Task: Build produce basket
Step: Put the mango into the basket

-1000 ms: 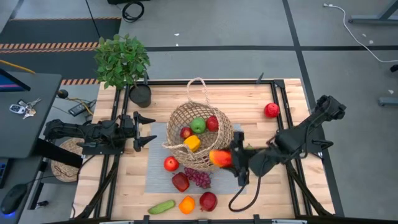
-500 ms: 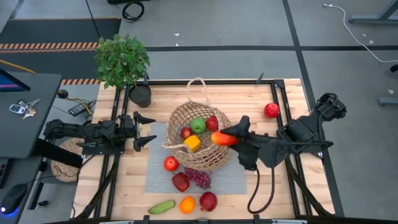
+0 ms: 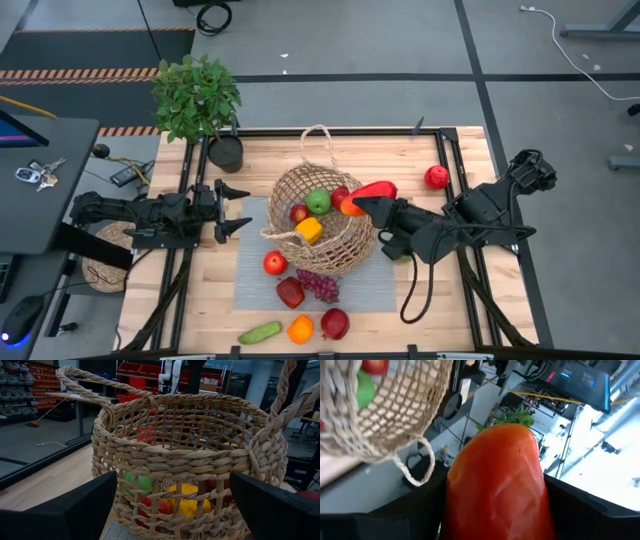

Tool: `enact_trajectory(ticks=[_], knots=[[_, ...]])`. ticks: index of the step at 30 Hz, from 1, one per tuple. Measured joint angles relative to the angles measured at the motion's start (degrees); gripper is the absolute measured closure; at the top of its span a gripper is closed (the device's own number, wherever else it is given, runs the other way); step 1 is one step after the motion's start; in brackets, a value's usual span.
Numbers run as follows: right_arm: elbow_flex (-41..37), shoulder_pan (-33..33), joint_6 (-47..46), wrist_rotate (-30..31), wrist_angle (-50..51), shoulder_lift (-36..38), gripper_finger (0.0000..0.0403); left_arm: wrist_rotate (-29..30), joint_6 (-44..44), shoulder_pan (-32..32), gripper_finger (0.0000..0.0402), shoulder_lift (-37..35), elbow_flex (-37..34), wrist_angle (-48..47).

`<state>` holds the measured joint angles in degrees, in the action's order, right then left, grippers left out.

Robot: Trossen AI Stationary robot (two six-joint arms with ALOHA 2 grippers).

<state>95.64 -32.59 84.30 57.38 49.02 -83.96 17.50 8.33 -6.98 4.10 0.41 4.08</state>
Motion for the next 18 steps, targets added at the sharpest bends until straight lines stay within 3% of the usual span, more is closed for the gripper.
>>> enact_trajectory(ticks=[11,14,18], knots=[[0.0,1.3,-2.3,-2.4,0.0,0.0,0.0094,0.0,0.0,0.0,0.0010,0.0,0.0,0.0],[0.0,2.0,-11.0,-6.8,-0.1,0.0,0.0095,0.0,0.0,0.0,0.0010,0.0,0.0,0.0],[0.0,3.0,-33.4,-12.1,-0.1,0.0,0.0096,0.0,0.0,0.0,0.0010,0.0,0.0,0.0]])
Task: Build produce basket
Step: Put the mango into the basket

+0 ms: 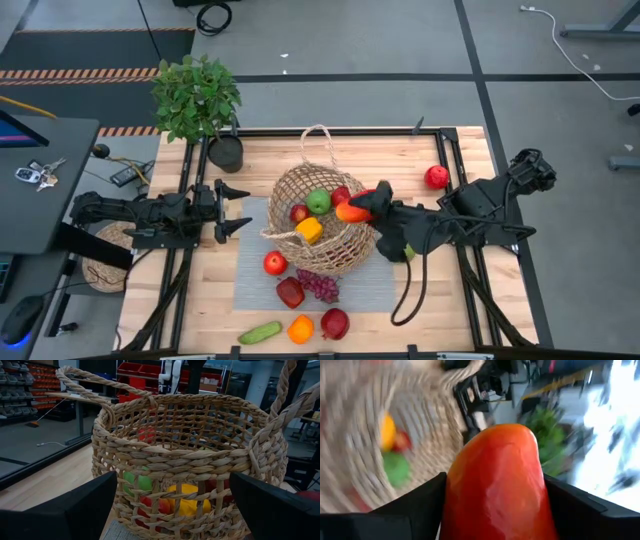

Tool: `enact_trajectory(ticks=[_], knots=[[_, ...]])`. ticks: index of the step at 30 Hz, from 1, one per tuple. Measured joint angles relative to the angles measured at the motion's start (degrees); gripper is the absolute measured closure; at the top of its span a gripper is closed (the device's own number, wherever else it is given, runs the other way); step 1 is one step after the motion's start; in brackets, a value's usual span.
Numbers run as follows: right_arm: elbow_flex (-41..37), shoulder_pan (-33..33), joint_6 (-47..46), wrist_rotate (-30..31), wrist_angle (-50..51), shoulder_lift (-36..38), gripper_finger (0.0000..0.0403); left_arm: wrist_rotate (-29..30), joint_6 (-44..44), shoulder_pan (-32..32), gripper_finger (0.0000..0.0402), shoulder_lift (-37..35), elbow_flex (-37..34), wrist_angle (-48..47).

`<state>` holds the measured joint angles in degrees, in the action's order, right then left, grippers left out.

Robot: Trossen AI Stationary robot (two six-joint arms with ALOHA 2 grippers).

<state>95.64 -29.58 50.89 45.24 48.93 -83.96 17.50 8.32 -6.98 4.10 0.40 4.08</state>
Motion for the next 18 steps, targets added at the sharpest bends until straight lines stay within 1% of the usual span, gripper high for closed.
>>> enact_trajectory(ticks=[4,8,9,11,14,18], knots=[[0.0,0.2,-25.0,-3.2,0.0,0.0,0.0095,0.0,0.0,0.0,0.0010,0.0,0.0,0.0],[0.0,0.1,-50.2,-4.6,0.4,0.0,0.0095,0.0,0.0,0.0,0.0010,0.0,0.0,0.0],[0.0,0.1,-55.2,-4.9,0.6,0.0,0.0096,0.0,0.0,0.0,0.0010,0.0,0.0,0.0],[0.0,0.1,-63.2,-6.5,0.6,0.0,0.0096,0.0,0.0,0.0,0.0010,0.0,0.0,0.0],[0.0,0.1,-72.0,-12.9,0.5,0.0,0.0095,0.0,0.0,0.0,0.0010,0.0,0.0,0.0],[0.0,0.1,-77.2,-23.5,-0.1,0.0,0.0094,0.0,0.0,0.0,0.0010,0.0,0.0,0.0]])
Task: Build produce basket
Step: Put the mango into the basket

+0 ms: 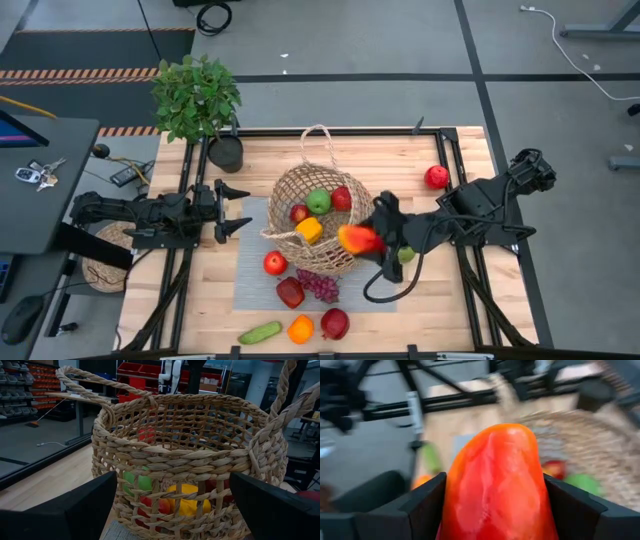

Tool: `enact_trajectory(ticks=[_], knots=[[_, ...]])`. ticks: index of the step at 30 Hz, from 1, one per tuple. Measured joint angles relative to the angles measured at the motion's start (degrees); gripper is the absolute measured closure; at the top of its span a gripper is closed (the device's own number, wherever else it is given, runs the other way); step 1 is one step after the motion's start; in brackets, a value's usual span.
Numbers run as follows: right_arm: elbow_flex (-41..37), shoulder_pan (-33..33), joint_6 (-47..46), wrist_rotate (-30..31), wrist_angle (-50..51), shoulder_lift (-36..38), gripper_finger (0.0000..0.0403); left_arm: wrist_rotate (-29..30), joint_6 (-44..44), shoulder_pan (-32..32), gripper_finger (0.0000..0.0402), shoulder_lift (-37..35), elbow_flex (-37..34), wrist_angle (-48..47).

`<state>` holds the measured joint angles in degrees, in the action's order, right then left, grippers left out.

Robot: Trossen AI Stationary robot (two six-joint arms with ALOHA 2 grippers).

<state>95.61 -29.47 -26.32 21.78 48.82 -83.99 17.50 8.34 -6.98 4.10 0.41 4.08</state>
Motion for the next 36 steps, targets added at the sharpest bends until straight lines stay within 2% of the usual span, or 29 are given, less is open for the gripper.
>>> enact_trajectory(ticks=[6,10,21,36], knots=[[0.0,0.0,-2.3,-13.4,-3.9,-0.1,0.0095,0.0,0.0,0.0,0.0010,0.0,0.0,0.0],[0.0,0.0,-3.1,-17.8,-5.9,-0.1,0.0095,0.0,0.0,0.0,0.0010,0.0,0.0,0.0],[0.0,1.1,-8.5,-17.1,-6.4,-0.1,0.0095,0.0,0.0,0.0,0.0010,0.0,0.0,0.0],[0.0,5.0,4.8,-16.7,-7.2,-0.2,0.0095,0.0,0.0,0.0,0.0010,0.0,0.0,0.0]])
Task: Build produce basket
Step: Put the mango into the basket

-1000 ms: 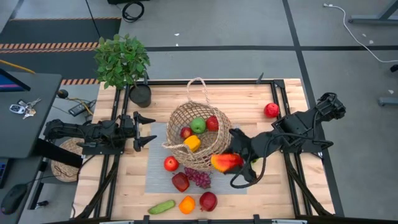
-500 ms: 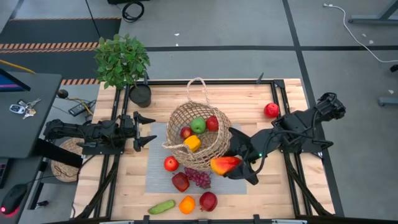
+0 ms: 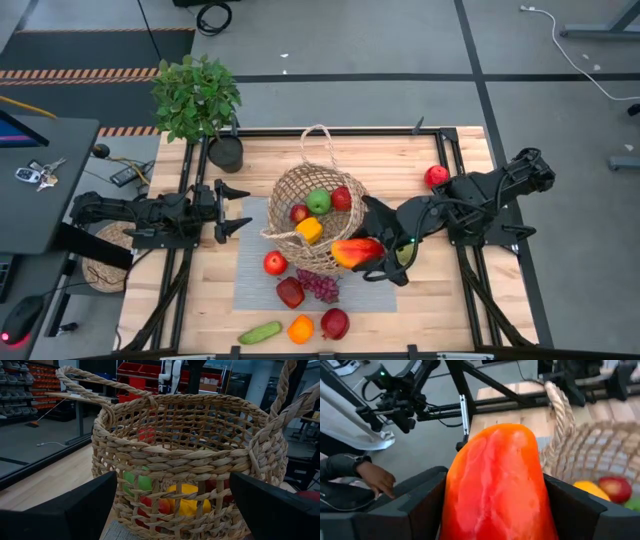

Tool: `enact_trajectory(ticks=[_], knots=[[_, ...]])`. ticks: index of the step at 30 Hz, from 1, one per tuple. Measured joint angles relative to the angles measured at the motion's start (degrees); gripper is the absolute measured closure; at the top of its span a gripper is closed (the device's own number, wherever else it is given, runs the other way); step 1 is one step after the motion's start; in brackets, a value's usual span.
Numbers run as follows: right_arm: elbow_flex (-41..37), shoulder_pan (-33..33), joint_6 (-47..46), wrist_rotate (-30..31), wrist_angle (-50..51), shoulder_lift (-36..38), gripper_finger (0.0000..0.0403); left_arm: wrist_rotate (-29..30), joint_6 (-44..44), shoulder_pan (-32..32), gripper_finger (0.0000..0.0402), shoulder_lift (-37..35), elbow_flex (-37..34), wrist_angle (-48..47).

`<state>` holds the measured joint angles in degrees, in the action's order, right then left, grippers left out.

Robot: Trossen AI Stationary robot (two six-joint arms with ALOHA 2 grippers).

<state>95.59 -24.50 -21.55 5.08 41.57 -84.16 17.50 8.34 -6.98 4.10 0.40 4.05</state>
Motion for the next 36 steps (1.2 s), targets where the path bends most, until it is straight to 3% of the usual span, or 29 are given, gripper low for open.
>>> enact_trajectory(ticks=[5,8,14,20,23,36], knots=[[0.0,1.9,4.2,0.4,-6.4,0.0,0.0096,0.0,0.0,0.0,0.0010,0.0,0.0,0.0],[0.0,3.6,8.1,3.8,-12.2,-0.1,0.0096,0.0,0.0,0.0,0.0010,0.0,0.0,0.0],[-1.2,11.9,10.7,8.2,-14.6,-0.8,0.0096,0.0,0.0,0.0,0.0010,0.0,0.0,0.0],[-4.3,20.2,3.9,6.6,-14.7,-5.3,0.0096,0.0,0.0,0.0,0.0010,0.0,0.0,0.1],[-4.6,23.1,5.4,2.6,-14.7,-9.5,0.0096,0.0,0.0,0.0,0.0010,0.0,0.0,0.0],[-1.9,26.7,10.7,-3.7,-15.0,-26.7,0.0096,0.0,0.0,0.0,0.0010,0.0,0.0,0.0]])
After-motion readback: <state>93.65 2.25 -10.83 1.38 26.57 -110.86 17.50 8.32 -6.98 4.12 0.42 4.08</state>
